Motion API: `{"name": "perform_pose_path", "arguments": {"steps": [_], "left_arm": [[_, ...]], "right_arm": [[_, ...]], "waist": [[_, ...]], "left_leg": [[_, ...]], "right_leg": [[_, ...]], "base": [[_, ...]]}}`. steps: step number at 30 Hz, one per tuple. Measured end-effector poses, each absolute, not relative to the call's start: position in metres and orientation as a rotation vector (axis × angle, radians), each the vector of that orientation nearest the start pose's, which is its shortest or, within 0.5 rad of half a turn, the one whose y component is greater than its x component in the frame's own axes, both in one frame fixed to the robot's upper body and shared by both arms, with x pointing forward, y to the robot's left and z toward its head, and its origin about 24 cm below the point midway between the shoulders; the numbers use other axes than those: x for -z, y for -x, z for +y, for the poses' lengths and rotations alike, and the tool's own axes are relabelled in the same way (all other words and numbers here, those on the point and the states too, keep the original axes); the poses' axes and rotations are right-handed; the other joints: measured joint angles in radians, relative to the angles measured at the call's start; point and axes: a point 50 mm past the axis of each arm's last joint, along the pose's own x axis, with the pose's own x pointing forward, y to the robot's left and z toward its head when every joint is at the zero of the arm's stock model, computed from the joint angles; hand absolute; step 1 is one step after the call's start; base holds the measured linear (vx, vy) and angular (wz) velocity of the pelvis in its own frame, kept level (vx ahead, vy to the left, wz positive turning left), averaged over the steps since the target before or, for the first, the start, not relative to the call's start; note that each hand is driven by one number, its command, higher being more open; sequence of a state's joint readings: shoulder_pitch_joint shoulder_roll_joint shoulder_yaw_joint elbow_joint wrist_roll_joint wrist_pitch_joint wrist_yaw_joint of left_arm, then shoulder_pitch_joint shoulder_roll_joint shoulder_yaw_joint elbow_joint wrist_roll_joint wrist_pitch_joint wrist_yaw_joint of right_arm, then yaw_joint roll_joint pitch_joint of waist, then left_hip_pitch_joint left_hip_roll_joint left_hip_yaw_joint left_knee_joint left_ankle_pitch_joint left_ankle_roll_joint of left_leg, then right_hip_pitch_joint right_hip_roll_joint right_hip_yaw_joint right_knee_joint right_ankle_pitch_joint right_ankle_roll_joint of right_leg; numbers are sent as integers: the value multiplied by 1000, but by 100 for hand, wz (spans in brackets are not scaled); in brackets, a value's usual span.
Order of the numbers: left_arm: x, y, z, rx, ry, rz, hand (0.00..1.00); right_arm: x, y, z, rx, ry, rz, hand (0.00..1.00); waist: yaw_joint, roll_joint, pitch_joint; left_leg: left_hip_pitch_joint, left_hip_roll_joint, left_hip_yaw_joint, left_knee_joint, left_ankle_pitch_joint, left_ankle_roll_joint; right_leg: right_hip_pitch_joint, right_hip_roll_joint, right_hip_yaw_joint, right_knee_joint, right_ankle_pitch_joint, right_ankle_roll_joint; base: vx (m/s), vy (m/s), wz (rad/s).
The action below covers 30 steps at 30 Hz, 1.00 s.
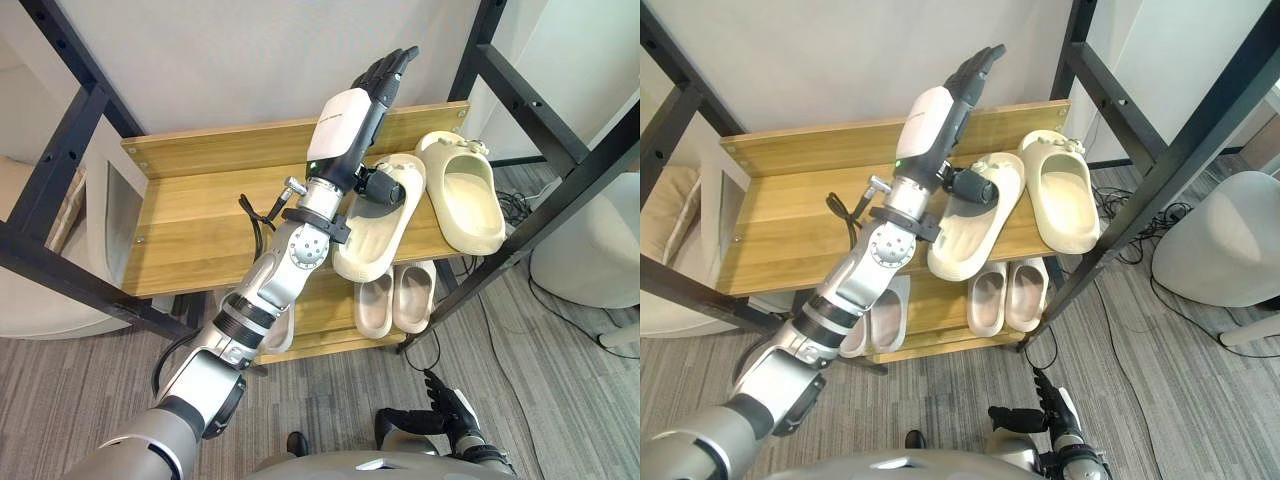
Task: Organize the slippers on the shoe rack
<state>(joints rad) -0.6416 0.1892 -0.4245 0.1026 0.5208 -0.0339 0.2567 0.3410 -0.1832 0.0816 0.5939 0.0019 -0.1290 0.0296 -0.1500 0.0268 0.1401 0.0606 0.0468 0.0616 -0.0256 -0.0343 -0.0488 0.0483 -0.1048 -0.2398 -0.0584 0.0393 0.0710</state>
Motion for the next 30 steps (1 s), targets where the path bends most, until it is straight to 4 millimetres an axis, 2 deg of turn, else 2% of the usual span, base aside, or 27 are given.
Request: {"name": "perform_pose_path", "arguments": {"steps": [7, 11, 16, 20, 22, 25, 27, 30], "left_arm": [[-179, -311, 50, 154, -725, -723, 100], [-181, -309, 51, 150, -717, -736, 100], [-185, -297, 52, 149, -669, -769, 100], [-186, -281, 59, 161, -529, -779, 100], [-185, -272, 67, 175, -389, -759, 100], [-181, -267, 71, 189, -284, -724, 100], [-170, -259, 73, 228, -115, -644, 100], [-153, -250, 79, 265, 34, -546, 100]], "right_arm": [[124, -91, -202, -24, 175, 817, 100], [124, -90, -202, -24, 176, 818, 100], [124, -90, -203, -26, 178, 820, 100], [125, -89, -203, -25, 179, 824, 100], [125, -89, -203, -25, 180, 826, 100], [125, -87, -204, -25, 183, 831, 100], [126, -82, -205, -23, 189, 845, 100], [127, -80, -207, -28, 202, 853, 100]], "waist": [[27, 9, -2], [31, 9, -2], [34, 10, -3], [39, 12, -4], [42, 14, -6], [50, 14, -8], [71, 18, -21], [85, 21, -26]], "left_leg": [[-2, -1, -21, 0, 1, 1], [-6, -2, -28, 0, 3, 1], [-7, -2, -29, 0, 3, 1], [-7, -2, -31, 1, 4, 1], [-7, -2, -37, 1, 5, 1], [-3, -2, -43, 1, 6, 1], [-5, -2, -52, 0, 6, 0], [-7, -2, -57, -1, 6, -1]], "right_leg": [[7, 0, -18, -1, 0, 0], [7, -1, -26, -1, -1, 0], [8, 0, -28, -2, -1, 0], [10, 0, -30, -3, -1, 0], [13, -1, -35, -3, -1, -1], [22, 0, -41, -8, -1, -1], [26, 0, -52, -11, -1, -1], [28, 0, -56, -14, -1, -1]], "base": [[-15, 6, 8], [0, 4, 5], [0, 0, 0], [-1, 2, 1], [-8, 5, 6], [-11, 3, 9], [-10, 2, 11], [3, 4, 6]]}}
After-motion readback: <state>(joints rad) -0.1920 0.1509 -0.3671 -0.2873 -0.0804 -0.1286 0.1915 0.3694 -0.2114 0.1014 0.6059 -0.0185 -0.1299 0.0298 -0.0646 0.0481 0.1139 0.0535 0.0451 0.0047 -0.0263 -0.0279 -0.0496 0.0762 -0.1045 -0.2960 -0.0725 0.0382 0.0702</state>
